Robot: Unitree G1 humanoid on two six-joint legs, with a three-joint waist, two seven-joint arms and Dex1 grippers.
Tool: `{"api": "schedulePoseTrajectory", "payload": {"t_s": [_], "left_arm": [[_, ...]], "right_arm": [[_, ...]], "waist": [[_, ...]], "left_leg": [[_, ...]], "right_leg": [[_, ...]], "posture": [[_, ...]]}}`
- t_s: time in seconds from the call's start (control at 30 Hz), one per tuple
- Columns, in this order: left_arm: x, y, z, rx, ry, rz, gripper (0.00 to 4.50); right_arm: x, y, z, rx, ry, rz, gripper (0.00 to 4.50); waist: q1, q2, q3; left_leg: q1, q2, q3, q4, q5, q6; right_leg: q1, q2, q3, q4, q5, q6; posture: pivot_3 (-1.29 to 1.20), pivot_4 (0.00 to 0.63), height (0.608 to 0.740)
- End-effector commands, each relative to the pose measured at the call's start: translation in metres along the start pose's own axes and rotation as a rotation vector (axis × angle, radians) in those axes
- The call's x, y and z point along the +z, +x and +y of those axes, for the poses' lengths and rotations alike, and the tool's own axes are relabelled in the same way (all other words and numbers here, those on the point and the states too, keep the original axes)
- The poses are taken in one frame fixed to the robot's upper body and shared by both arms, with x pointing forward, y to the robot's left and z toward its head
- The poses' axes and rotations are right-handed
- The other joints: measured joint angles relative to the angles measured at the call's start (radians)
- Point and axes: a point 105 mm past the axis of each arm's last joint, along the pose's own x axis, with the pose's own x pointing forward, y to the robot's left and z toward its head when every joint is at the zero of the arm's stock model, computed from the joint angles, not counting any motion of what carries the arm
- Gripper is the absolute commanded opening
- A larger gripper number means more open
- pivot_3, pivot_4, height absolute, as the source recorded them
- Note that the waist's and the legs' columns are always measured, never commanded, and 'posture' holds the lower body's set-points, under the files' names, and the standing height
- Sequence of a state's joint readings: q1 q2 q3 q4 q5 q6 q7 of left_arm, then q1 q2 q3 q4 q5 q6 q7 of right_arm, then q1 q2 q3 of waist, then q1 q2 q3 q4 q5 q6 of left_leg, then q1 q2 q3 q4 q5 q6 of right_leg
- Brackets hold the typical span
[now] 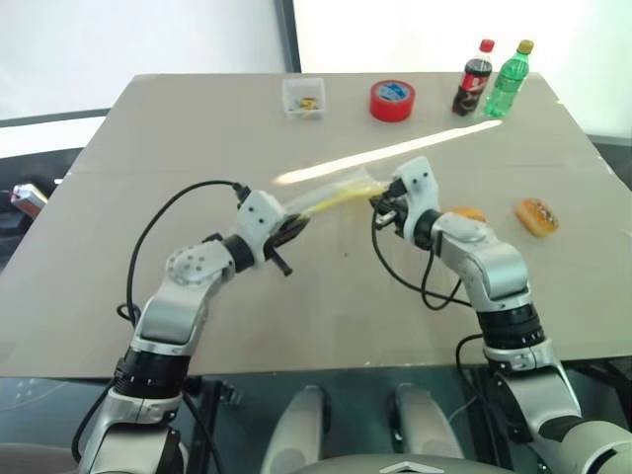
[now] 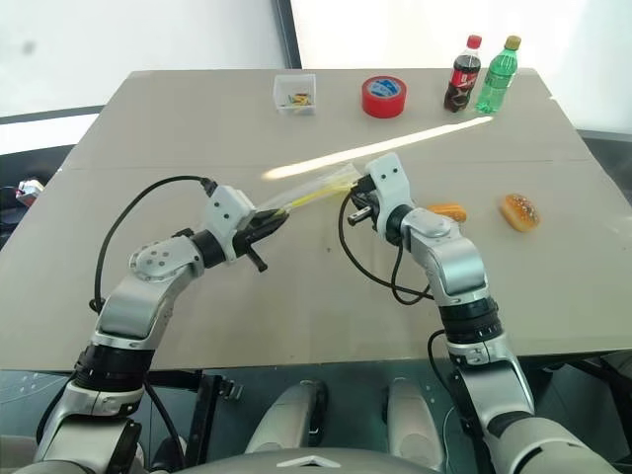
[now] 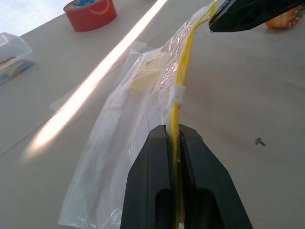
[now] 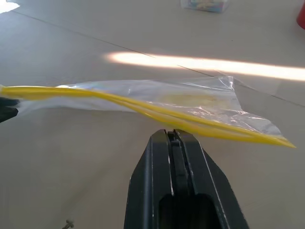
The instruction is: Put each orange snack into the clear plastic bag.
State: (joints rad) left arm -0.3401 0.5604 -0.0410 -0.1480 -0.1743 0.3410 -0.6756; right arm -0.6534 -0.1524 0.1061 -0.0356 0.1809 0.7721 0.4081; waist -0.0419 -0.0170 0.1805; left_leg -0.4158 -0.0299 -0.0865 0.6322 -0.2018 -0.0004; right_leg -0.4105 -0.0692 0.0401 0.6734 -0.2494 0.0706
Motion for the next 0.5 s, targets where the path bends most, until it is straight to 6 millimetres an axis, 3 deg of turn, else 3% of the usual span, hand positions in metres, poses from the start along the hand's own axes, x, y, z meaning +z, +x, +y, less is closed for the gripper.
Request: {"api": "schedulePoseTrajectory", "payload": {"t_s": [0.03, 0.5], "left_arm": [[0.0132, -0.0018, -0.002, -0.002, 0.042, -0.036, 0.0], [0.0147, -0.0009, -0.0012, -0.003, 0.044, -0.035, 0.0]], "right_arm": [[0.0204, -0.002, -0.0024, -0.001, -0.03, -0.071, 0.04], [0.0218, -0.0088, -0.0032, 0.001, -0.064, -0.066, 0.04]], "waist": [[0.0, 0.0, 0.0], [0.0, 0.0, 0.0]], "left_leg": [[0.0, 0.0, 0.0, 0.0, 0.0, 0.0], [0.0, 0.0, 0.0, 0.0, 0.0, 0.0]], "right_leg": [[0.0, 0.0, 0.0, 0.0, 0.0, 0.0], [0.0, 0.0, 0.0, 0.0, 0.0, 0.0]], "posture": [[0.0, 0.15, 0.74], [0.0, 0.15, 0.74]]}}
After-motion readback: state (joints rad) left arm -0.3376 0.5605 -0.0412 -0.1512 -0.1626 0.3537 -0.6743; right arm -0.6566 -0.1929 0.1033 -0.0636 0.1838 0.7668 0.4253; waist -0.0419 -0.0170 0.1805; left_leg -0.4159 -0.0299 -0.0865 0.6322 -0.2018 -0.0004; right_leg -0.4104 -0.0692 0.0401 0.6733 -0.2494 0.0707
